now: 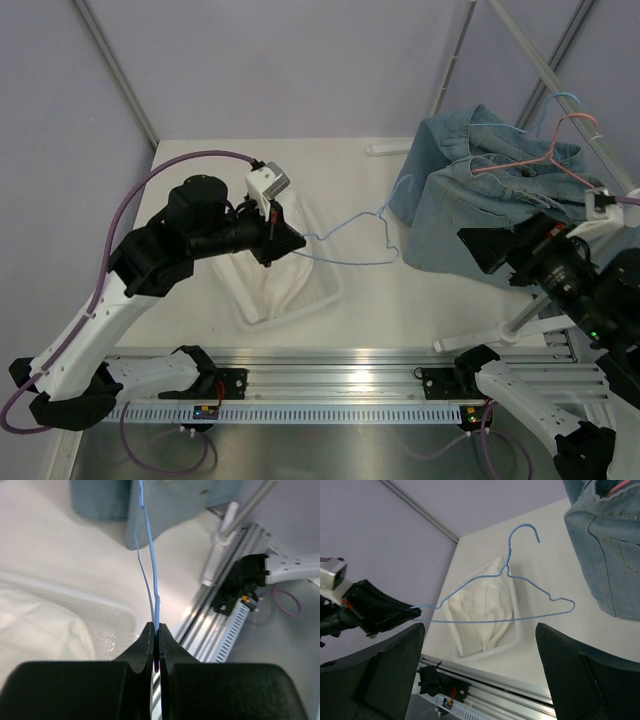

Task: Remove the skirt from the hanger

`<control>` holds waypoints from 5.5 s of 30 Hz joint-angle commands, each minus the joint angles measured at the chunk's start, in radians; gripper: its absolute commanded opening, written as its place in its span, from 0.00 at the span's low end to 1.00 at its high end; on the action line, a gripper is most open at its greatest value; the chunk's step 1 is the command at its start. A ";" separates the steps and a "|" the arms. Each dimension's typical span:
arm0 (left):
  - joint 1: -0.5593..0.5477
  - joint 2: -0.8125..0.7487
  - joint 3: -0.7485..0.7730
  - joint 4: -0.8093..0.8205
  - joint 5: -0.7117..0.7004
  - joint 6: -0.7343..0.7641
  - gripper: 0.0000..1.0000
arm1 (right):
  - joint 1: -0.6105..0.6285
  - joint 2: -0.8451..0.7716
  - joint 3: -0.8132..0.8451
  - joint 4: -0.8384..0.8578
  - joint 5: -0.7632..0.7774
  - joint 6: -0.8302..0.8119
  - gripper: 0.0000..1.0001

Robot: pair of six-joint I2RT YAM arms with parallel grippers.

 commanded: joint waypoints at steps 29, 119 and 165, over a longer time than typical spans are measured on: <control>0.263 0.676 0.532 0.899 0.371 0.027 0.00 | 0.003 -0.210 0.037 -0.046 -0.061 0.100 0.97; 0.026 1.224 0.795 0.988 0.703 -0.098 0.92 | 0.003 -0.232 0.101 -0.118 0.009 0.082 0.99; -0.047 0.805 0.689 1.111 0.545 -0.497 0.00 | 0.003 -0.247 0.136 -0.135 0.055 0.066 1.00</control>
